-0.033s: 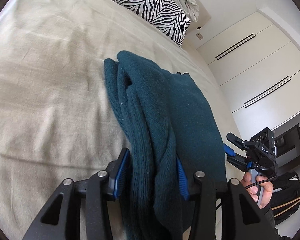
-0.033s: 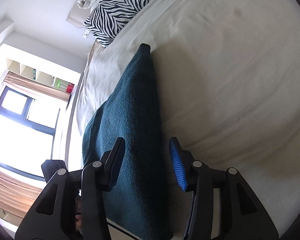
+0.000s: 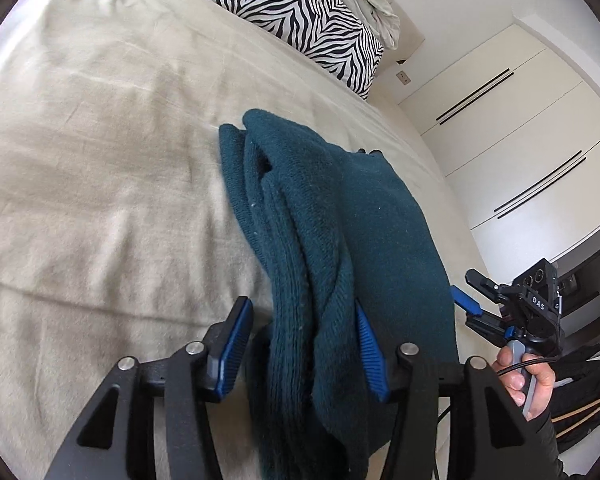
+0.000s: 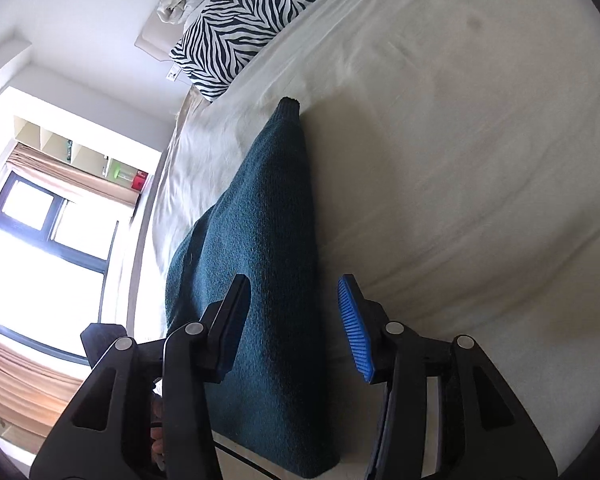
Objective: Fold small clothes
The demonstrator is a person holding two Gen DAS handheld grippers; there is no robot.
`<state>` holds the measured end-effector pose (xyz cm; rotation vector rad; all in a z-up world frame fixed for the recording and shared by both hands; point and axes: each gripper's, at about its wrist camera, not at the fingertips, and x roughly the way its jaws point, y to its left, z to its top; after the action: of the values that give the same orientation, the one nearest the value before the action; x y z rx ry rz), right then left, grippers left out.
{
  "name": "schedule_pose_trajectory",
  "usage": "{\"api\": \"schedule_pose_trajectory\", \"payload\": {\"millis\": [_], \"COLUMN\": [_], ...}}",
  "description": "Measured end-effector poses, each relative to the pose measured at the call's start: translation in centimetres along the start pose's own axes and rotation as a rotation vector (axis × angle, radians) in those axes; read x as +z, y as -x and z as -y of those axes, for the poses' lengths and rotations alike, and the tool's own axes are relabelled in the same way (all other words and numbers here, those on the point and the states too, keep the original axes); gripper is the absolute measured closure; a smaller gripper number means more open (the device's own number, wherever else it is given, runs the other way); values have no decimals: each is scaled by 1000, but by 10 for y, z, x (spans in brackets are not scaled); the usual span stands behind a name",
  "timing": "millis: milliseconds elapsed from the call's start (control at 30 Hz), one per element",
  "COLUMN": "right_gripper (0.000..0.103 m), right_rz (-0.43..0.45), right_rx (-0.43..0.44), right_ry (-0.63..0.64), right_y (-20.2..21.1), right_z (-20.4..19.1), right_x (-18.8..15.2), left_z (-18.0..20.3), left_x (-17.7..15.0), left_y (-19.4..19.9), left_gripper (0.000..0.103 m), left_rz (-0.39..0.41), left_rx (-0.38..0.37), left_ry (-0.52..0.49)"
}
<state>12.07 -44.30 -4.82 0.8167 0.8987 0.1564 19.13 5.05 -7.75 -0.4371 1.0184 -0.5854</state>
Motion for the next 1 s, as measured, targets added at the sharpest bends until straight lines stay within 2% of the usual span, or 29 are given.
{"api": "schedule_pose_trajectory", "payload": {"millis": [33, 200, 300, 333, 433, 467, 567, 733, 800, 900, 1000], "right_gripper": [59, 54, 45, 39, 11, 6, 0, 0, 0, 0, 0], "right_rz": [34, 203, 314, 357, 515, 572, 683, 677, 662, 641, 624], "right_rx": [-13, -128, -177, -192, -223, -221, -242, -229, -228, -234, -245], "right_ry": [20, 183, 291, 327, 415, 441, 509, 594, 613, 637, 626], "right_y": [18, 91, 126, 140, 175, 186, 215, 242, 247, 255, 259], "right_z": [1, -18, -39, -49, -75, -83, -105, -131, -137, -144, -150], "right_x": [-8, -55, -82, -91, -117, -124, -141, -158, -166, -178, -181], "left_z": [3, 48, 88, 102, 140, 152, 175, 195, 199, 203, 206], "left_x": [-9, -57, -85, -92, -108, -109, -114, -121, -122, -124, -131], "left_y": [11, 67, 94, 100, 119, 127, 153, 192, 196, 194, 191], "left_gripper": [35, 2, 0, 0, 0, 0, 0, 0, 0, 0, 0], "left_rz": [39, 258, 382, 416, 530, 576, 665, 731, 713, 643, 619], "left_rx": [45, 263, 382, 434, 556, 595, 651, 601, 614, 652, 689], "left_ry": [-13, -129, -254, -298, -390, -404, -409, -382, -362, -335, -346]}}
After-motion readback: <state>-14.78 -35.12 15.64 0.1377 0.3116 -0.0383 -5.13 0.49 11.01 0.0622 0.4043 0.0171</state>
